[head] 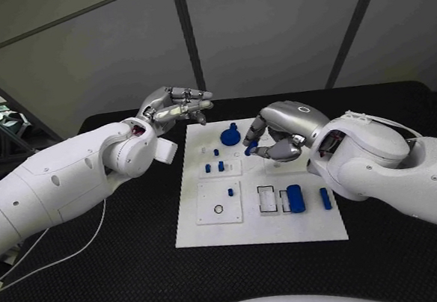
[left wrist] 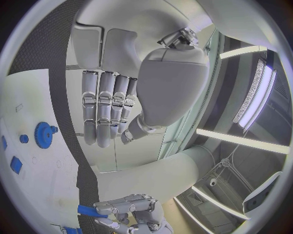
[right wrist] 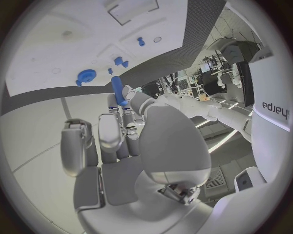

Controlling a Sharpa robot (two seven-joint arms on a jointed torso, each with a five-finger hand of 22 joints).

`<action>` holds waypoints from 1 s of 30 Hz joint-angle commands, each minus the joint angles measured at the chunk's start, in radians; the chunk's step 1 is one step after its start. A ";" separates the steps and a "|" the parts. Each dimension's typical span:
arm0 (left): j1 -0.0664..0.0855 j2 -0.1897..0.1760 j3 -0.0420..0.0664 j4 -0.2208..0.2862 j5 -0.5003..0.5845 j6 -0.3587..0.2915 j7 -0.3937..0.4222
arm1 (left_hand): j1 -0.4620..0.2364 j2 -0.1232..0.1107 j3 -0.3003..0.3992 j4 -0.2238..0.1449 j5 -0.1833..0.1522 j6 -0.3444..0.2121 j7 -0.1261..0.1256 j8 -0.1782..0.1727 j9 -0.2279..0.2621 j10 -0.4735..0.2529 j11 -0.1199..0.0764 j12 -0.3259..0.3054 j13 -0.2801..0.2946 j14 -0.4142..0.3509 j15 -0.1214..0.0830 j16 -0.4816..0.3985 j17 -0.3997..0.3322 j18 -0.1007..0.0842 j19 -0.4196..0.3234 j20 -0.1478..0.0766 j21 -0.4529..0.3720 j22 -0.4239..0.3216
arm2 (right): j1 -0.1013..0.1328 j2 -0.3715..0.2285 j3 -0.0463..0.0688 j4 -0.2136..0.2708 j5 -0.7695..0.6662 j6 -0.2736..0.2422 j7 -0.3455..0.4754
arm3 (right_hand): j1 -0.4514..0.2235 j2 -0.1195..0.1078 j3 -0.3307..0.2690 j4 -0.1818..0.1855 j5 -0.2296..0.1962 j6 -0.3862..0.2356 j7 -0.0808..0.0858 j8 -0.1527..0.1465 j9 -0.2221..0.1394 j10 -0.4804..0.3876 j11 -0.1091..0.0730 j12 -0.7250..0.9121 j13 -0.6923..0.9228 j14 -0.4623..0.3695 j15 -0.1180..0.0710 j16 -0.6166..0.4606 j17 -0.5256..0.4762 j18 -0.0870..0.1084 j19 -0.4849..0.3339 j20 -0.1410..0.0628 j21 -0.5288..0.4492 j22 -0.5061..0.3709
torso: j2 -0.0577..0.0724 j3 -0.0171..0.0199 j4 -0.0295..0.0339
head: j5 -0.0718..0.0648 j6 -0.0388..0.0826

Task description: Assemble the parts on the task board

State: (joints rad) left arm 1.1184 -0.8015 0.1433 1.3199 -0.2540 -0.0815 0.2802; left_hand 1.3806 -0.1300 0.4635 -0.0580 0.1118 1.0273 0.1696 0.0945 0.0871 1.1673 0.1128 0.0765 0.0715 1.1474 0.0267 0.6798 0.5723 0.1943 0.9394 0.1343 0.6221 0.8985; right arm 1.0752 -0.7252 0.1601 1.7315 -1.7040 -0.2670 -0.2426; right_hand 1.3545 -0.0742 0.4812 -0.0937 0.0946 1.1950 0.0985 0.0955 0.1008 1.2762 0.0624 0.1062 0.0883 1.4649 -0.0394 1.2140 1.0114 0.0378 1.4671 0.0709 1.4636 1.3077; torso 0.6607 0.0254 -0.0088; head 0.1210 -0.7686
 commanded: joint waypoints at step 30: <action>0.002 0.030 0.000 -0.010 0.005 0.006 0.003 | -0.006 0.007 -0.006 0.002 -0.002 -0.004 0.006 -0.005 0.000 -0.006 0.000 -0.002 0.000 0.000 0.008 -0.004 -0.001 -0.013 -0.001 0.004 -0.002 -0.002 | -0.038 0.209 -0.150 -0.152 0.067 0.075 0.112 | 0.011 0.006 0.011 -0.015 0.010 -0.011 0.011 -0.016 0.000 0.032 -0.022 -0.018 0.004 0.009 -0.003 -0.002 -0.010 -0.007 0.041 -0.006 0.006 0.148 | 0.002 0.0022 -0.0020 | 0.055 -0.032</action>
State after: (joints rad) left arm 1.1186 -0.7736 0.1430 1.3096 -0.2538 -0.0808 0.2793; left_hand 1.3806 -0.1300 0.4635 -0.0580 0.1118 1.0274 0.1696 0.0945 0.0871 1.1673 0.1127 0.0765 0.0716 1.1474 0.0267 0.6799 0.5725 0.1943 0.9394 0.1343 0.6221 0.8978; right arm 1.0364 -0.5184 0.0109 1.5820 -1.6295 -0.2205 -0.1459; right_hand 1.3546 -0.0742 0.4915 -0.1040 0.0982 1.1872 0.1055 0.0838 0.1008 1.2761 0.0622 0.0870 0.0904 1.4648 -0.0394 1.2140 1.0024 0.0381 1.4671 0.0710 1.4674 1.3075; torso 0.6619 0.0274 -0.0111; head 0.1750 -0.7998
